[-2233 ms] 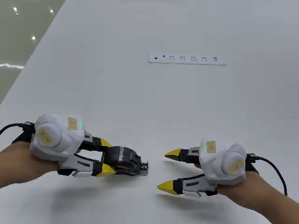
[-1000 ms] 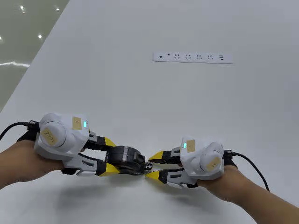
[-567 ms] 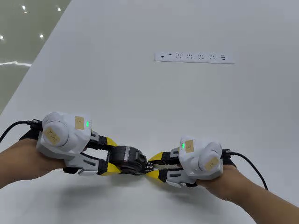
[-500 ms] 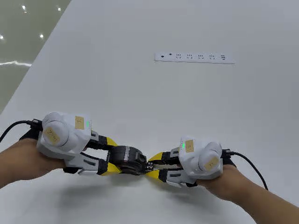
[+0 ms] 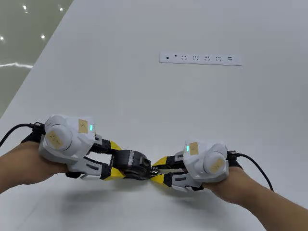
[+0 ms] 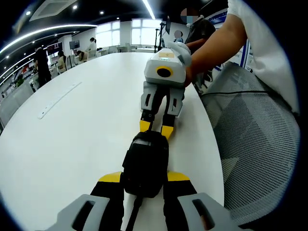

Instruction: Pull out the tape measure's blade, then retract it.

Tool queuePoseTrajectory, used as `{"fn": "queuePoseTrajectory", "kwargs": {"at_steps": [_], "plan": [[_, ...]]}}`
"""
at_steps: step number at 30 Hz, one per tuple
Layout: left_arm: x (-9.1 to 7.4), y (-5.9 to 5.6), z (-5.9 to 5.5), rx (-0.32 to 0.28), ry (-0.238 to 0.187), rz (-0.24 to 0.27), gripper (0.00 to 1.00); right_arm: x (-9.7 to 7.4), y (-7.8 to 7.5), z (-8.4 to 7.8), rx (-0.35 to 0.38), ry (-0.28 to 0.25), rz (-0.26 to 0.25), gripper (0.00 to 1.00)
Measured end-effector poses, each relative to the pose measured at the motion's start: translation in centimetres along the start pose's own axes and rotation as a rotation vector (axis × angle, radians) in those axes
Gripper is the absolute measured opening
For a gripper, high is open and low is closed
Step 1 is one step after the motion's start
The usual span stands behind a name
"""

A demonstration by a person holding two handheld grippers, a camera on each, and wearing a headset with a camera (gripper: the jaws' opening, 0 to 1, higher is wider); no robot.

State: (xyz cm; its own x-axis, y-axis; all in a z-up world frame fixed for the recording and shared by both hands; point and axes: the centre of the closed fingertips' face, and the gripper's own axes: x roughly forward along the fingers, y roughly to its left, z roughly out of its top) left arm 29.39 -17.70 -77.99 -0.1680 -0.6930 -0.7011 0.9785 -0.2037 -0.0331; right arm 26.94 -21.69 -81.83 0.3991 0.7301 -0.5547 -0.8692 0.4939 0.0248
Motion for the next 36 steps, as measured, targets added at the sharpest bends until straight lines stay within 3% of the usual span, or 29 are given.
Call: {"fn": "queuePoseTrajectory", "kwargs": {"at_steps": [23,36], "plan": [[-0.1,0.0,-0.2,0.02,0.01,0.0,0.27,-0.9,-0.2,-0.1,-0.054,0.026,-0.009,0.11],[-0.2,0.0,-0.2,0.014,0.008,-0.001,0.27,-3.2,-0.4,-0.9,-0.055,0.037,-0.013,0.11]]}}
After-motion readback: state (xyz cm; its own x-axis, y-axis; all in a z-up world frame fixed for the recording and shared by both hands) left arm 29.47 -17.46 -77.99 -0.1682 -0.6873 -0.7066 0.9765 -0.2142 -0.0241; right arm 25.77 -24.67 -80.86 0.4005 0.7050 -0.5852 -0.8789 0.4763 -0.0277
